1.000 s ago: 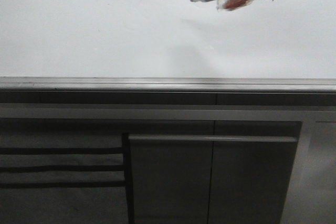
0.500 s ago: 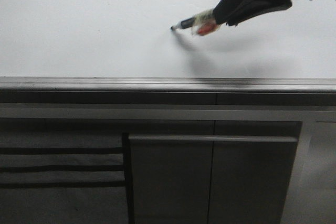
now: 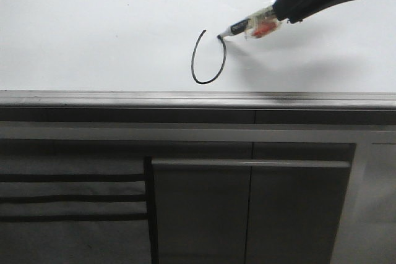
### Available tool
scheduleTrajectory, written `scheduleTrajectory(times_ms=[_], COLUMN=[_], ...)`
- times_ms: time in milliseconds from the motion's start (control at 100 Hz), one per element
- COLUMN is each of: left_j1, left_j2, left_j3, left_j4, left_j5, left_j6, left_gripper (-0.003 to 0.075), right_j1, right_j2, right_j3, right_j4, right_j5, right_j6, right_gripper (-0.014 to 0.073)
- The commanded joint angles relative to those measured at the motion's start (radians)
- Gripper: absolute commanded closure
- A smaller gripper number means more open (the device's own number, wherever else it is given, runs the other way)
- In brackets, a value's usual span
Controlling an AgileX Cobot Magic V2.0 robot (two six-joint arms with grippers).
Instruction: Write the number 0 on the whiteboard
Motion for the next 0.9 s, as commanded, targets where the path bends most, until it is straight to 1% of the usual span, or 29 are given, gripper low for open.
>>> scheduleTrajectory(times_ms=[0, 120, 220, 270, 320, 390, 450, 490, 550, 610, 670, 720, 770, 890], left_j1=[0.002, 0.002, 0.002, -0.001, -0.008, -0.036, -0.087, -0.132, -0.201, -0.285, -0.359, -0.42, -0.486, -0.59], left_j2=[-0.004, -0.004, -0.004, -0.004, -0.002, 0.003, 0.014, 0.026, 0.052, 0.089, 0.127, 0.167, 0.201, 0.286], left_j3=[-0.027, -0.027, -0.027, -0.027, -0.027, -0.031, -0.043, -0.061, -0.095, -0.13, -0.172, -0.203, -0.233, -0.305], left_j4=[-0.029, -0.029, -0.026, -0.026, -0.026, -0.053, -0.097, -0.118, -0.123, -0.123, -0.121, -0.116, -0.104, -0.068], left_j5=[-0.064, -0.064, -0.064, -0.057, -0.041, -0.008, 0.024, 0.056, 0.104, 0.15, 0.182, 0.193, 0.19, 0.17], left_j6=[-0.009, -0.009, -0.009, -0.007, 0.026, 0.087, 0.182, 0.247, 0.306, 0.352, 0.375, 0.397, 0.412, 0.42], left_gripper=[0.03, 0.03, 0.03, 0.03, 0.03, 0.03, 0.03, 0.03, 0.03, 0.03, 0.03, 0.03, 0.03, 0.03], right_j1=[0.022, 0.029, 0.029, 0.029, 0.029, 0.029, 0.029, 0.029, 0.029, 0.029, 0.034, 0.042, 0.054, 0.081], right_j2=[0.0, 0.002, -0.079, -0.134, -0.192, -0.26, -0.306, -0.329, -0.351, -0.363, -0.365, -0.365, -0.365, -0.365], right_j3=[-0.051, -0.051, -0.003, 0.031, 0.067, 0.082, 0.079, 0.073, 0.062, 0.051, 0.043, 0.044, 0.044, 0.044], right_j4=[0.018, 0.012, 0.017, 0.007, -0.013, -0.032, -0.035, -0.03, -0.039, -0.041, -0.038, -0.03, -0.028, -0.021], right_j5=[-0.051, 0.074, 0.099, 0.115, 0.138, 0.219, 0.294, 0.312, 0.332, 0.379, 0.432, 0.462, 0.473, 0.471], right_j6=[0.006, 0.006, -0.007, -0.031, -0.07, -0.136, -0.187, -0.194, -0.2, -0.287, -0.433, -0.506, -0.559, -0.637], right_gripper=[0.0621, 0.0621, 0.0621, 0.0621, 0.0621, 0.0621, 0.0621, 0.0621, 0.0621, 0.0621, 0.0621, 0.0621, 0.0621, 0.0621])
